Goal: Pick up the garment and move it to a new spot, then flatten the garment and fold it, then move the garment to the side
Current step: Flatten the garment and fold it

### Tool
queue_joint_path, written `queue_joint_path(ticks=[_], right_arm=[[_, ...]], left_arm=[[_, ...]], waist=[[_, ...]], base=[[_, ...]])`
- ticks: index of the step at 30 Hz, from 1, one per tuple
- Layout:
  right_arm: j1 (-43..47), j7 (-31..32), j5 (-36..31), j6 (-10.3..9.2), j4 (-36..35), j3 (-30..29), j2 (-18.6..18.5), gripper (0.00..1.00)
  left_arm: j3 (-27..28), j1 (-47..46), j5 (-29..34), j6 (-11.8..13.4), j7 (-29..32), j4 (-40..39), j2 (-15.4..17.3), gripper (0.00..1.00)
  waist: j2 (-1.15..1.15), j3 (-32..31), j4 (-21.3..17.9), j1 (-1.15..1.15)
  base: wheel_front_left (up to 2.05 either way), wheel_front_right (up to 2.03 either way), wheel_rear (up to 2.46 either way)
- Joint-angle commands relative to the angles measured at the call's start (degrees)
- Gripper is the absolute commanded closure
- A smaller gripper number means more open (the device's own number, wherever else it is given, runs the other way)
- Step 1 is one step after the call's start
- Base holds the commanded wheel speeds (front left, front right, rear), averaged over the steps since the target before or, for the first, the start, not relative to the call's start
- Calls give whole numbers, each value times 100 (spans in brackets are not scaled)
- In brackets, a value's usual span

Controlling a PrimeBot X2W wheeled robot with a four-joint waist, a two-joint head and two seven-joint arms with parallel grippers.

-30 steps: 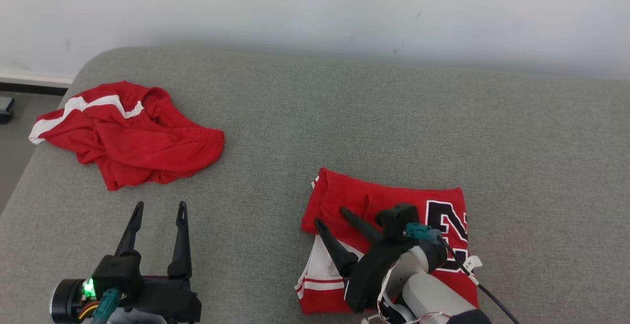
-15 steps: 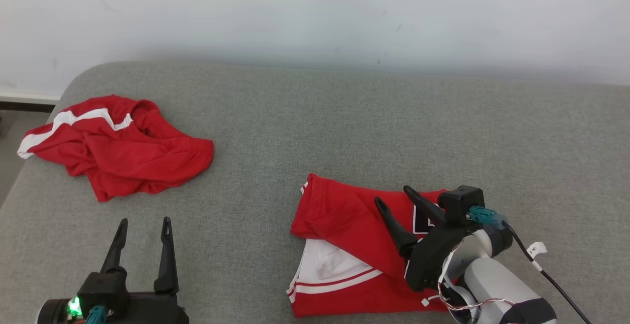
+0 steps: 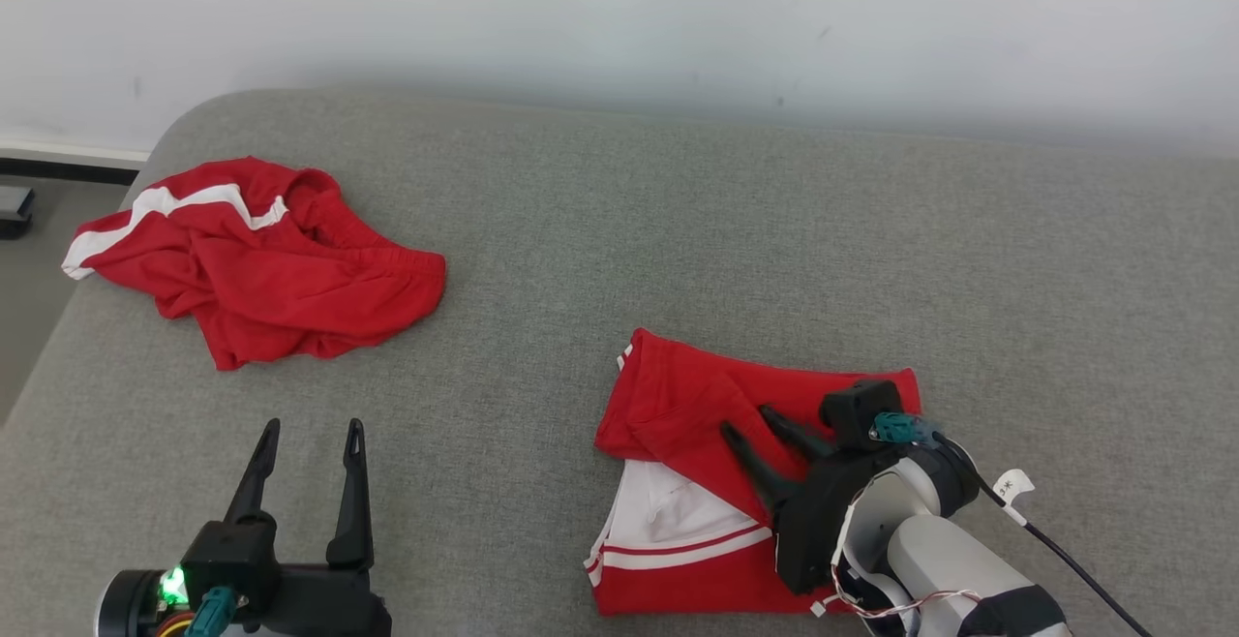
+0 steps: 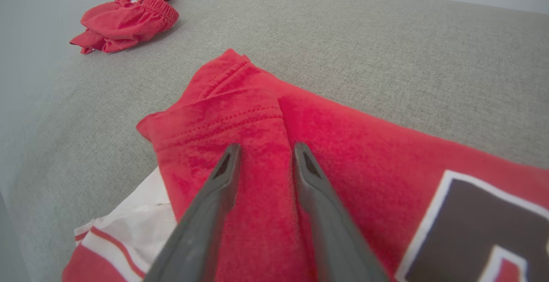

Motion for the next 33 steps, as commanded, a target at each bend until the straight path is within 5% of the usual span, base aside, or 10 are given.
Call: queue_joint_path(ticks=[1,8,22,23,24,33], right_arm=[[-63,-40,69,-11,47,27,19,100],[-74,-431,177,-11,-2,269,43,100],[1083,-354,593,-11,-1506,941,-98,100],[1130,-354,556,-11,-1553,950,-89,76],[1193,-343,563,-11,-1577,952,-57,0],[1282,-672,420,-11,-1761,553,-25,0]], left_arm=[[3,-69,12,-32,-18,19,-21,0],[79,-4,-2,-10,-18,43,-11,0],[128,185,22,41,-18,-57,-76,0],[136,188,24,44,-18,-54,-74,0],[140,186,24,42,-18,-50,-73,0],[233,246,3,48,-18,-20,8,0]], waist=[[-1,8,30,0],[-1,-73,24,0],[-1,-156,-102,0],[-1,-153,-118,0],[-1,-153,-136,0],[-1,-257,-376,0]], base=[[0,0,0],[0,0,0],[0,0,0],[0,0,0],[0,0,0],[0,0,0]])
